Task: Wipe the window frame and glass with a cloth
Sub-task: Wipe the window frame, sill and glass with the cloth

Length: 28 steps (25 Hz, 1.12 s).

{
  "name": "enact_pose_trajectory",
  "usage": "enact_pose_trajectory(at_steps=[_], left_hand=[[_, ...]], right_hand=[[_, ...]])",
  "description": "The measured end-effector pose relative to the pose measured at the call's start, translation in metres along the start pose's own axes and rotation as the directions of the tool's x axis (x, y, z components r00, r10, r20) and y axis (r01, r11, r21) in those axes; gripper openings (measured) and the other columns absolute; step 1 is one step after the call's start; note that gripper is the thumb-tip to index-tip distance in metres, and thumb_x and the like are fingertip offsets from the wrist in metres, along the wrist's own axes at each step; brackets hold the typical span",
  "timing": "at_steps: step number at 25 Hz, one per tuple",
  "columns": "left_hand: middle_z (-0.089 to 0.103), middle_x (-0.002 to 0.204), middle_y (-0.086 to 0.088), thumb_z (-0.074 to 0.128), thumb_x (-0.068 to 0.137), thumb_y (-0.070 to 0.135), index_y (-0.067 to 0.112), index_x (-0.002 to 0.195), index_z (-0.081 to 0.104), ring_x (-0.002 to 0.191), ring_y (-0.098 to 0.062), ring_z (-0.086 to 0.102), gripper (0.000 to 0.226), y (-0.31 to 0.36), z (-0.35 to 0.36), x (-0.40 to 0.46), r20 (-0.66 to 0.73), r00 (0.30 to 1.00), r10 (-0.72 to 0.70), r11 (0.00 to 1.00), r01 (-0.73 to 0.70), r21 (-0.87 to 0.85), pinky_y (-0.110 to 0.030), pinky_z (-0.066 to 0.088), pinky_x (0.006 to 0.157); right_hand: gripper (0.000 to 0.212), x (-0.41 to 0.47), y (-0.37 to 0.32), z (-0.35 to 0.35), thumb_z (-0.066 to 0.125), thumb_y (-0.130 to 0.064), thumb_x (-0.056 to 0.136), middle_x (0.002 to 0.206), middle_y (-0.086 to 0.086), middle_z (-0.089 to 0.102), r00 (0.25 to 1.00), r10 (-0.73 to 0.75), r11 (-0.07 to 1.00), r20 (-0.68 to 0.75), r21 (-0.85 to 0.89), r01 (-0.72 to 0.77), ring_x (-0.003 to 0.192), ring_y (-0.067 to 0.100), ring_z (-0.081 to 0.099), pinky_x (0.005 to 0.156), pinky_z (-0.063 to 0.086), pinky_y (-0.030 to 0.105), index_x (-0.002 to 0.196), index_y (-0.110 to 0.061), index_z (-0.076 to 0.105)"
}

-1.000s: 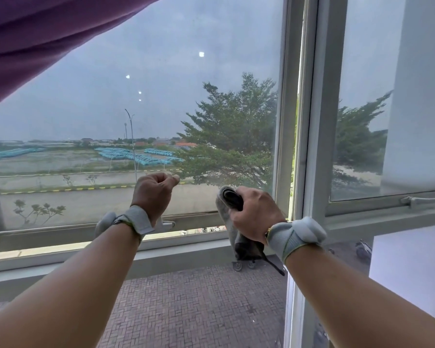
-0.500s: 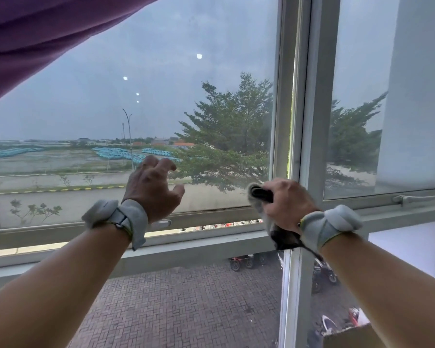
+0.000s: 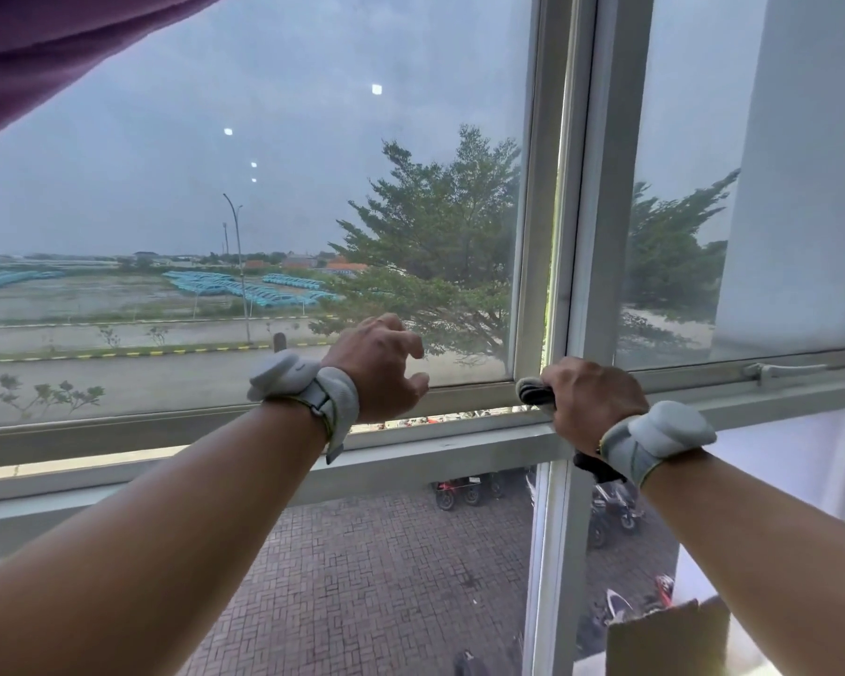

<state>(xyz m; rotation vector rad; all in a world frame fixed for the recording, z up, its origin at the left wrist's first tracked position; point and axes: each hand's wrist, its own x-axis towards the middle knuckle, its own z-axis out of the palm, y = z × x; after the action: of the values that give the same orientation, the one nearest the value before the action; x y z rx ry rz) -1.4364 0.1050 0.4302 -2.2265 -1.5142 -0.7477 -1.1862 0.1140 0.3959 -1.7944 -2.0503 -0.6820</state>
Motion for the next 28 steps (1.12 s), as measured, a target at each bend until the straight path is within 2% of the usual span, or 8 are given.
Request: enact_pose_trajectory(at_steps=[5, 9, 11, 14, 17, 20, 25, 28], left_hand=[[0.057, 0.120, 0.002, 0.058, 0.085, 0.046, 0.028, 0.109, 0.065, 0.116, -0.022, 0.050, 0.031, 0.001, 0.001, 0.002, 0.013, 0.999, 0.046, 0.998, -0.046, 0.037, -0.036, 0.038, 0.102], [0.059, 0.115, 0.002, 0.059, 0.085, 0.045, 0.027, 0.106, 0.066, 0.113, -0.023, 0.052, 0.028, -0.015, -0.004, -0.003, 0.010, 1.000, 0.015, 1.000, -0.015, 0.018, -0.034, 0.039, 0.100], [0.059, 0.114, 0.002, 0.059, 0.085, 0.044, 0.027, 0.105, 0.066, 0.113, -0.022, 0.052, 0.028, -0.024, -0.006, -0.007, 0.013, 1.000, -0.006, 1.000, 0.005, 0.010, -0.034, 0.039, 0.100], [0.061, 0.113, 0.003, 0.061, 0.085, 0.042, 0.025, 0.104, 0.068, 0.113, -0.021, 0.053, 0.026, -0.036, -0.010, -0.013, -0.004, 0.999, -0.039, 0.999, 0.039, -0.015, -0.030, 0.038, 0.098], [0.063, 0.115, 0.003, 0.061, 0.085, 0.041, 0.023, 0.104, 0.068, 0.113, -0.021, 0.054, 0.027, -0.044, -0.014, -0.017, 0.004, 0.999, -0.050, 0.998, 0.050, -0.026, -0.031, 0.041, 0.099], [0.063, 0.113, 0.003, 0.060, 0.085, 0.042, 0.024, 0.104, 0.068, 0.112, -0.020, 0.054, 0.027, -0.046, -0.017, -0.021, 0.009, 0.999, -0.031, 0.999, 0.032, -0.016, -0.031, 0.042, 0.097], [0.063, 0.108, 0.004, 0.060, 0.086, 0.041, 0.023, 0.104, 0.068, 0.102, -0.017, 0.057, 0.027, -0.048, -0.027, -0.032, 0.010, 1.000, 0.018, 0.998, -0.018, -0.056, -0.029, 0.044, 0.091], [0.062, 0.102, 0.005, 0.061, 0.085, 0.041, 0.023, 0.102, 0.069, 0.097, -0.016, 0.058, 0.026, -0.056, -0.033, -0.039, 0.009, 0.999, 0.049, 0.996, -0.048, -0.070, -0.031, 0.047, 0.090]], right_hand=[[0.026, -0.005, -0.001, 0.008, 0.036, -0.016, 0.092, 0.105, 0.007, 0.059, 0.997, -0.039, 0.991, 0.061, -0.128, 0.047, 0.090, 0.028, 0.064, 0.065, 0.040, 0.031, 0.105, -0.015, 0.058], [0.031, -0.008, -0.016, 0.016, 0.043, -0.022, 0.091, 0.106, 0.004, 0.065, 0.995, -0.038, 0.998, 0.089, -0.036, 0.041, 0.091, 0.026, 0.065, 0.069, 0.047, 0.030, 0.113, -0.031, 0.062], [0.031, -0.010, -0.025, 0.014, 0.048, -0.020, 0.089, 0.106, 0.004, 0.067, 0.995, 0.003, 1.000, 0.104, -0.022, 0.000, 0.094, 0.026, 0.065, 0.071, 0.047, 0.029, 0.114, -0.030, 0.063], [0.024, -0.008, -0.032, 0.010, 0.049, -0.022, 0.085, 0.104, 0.006, 0.066, 0.984, 0.094, 0.995, 0.148, -0.026, -0.091, 0.092, 0.026, 0.063, 0.071, 0.046, 0.028, 0.104, -0.025, 0.064], [0.017, -0.005, -0.039, 0.007, 0.051, -0.022, 0.080, 0.094, 0.004, 0.064, 0.979, 0.119, 0.993, 0.168, -0.004, -0.120, 0.079, 0.023, 0.057, 0.067, 0.047, 0.027, 0.092, -0.020, 0.064], [0.021, -0.004, -0.055, 0.004, 0.051, -0.022, 0.078, 0.085, 0.003, 0.058, 0.982, 0.094, 0.995, 0.166, 0.005, -0.096, 0.075, 0.022, 0.054, 0.065, 0.044, 0.027, 0.092, -0.017, 0.065], [0.020, -0.006, -0.090, -0.006, 0.050, -0.024, 0.078, 0.092, 0.005, 0.063, 0.986, 0.026, 0.998, 0.162, 0.049, -0.034, 0.076, 0.023, 0.051, 0.066, 0.042, 0.027, 0.090, -0.018, 0.064], [0.008, -0.010, -0.106, -0.012, 0.051, -0.024, 0.081, 0.086, 0.005, 0.059, 0.986, 0.004, 0.999, 0.166, 0.048, -0.012, 0.076, 0.023, 0.050, 0.068, 0.043, 0.026, 0.081, -0.020, 0.057]])
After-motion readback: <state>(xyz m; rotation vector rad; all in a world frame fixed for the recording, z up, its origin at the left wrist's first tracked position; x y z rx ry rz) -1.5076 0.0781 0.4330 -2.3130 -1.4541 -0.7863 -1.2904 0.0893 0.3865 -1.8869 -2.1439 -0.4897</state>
